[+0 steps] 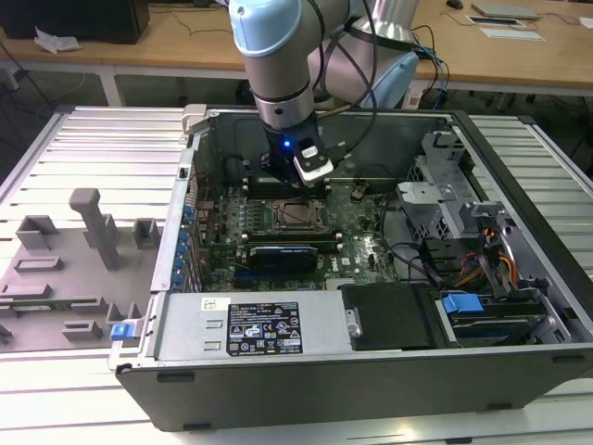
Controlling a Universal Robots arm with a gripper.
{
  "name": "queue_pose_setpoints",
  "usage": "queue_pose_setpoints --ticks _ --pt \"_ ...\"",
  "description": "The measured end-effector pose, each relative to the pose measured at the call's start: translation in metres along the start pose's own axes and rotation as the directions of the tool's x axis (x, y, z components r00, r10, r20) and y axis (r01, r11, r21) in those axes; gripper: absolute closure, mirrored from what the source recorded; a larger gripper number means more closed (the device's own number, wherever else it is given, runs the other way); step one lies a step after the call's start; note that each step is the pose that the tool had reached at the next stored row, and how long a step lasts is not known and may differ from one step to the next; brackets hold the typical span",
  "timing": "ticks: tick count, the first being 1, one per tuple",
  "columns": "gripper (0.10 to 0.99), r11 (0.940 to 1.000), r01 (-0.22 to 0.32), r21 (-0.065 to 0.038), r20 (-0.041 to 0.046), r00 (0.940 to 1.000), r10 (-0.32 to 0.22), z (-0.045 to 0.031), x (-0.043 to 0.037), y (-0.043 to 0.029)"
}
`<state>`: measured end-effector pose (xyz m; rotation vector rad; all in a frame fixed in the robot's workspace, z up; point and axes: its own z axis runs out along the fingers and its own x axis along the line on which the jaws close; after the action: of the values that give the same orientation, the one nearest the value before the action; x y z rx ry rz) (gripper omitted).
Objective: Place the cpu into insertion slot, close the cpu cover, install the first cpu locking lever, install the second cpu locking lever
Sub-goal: 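Install the first cpu locking lever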
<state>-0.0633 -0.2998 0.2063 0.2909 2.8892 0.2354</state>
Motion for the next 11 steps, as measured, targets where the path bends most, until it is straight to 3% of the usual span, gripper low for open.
queue_pose_setpoints --ticks 11 --pt "0.98 1.0 -0.004 0.001 0.0011 1.0 0.004 -0.0017 0.001 0.0066"
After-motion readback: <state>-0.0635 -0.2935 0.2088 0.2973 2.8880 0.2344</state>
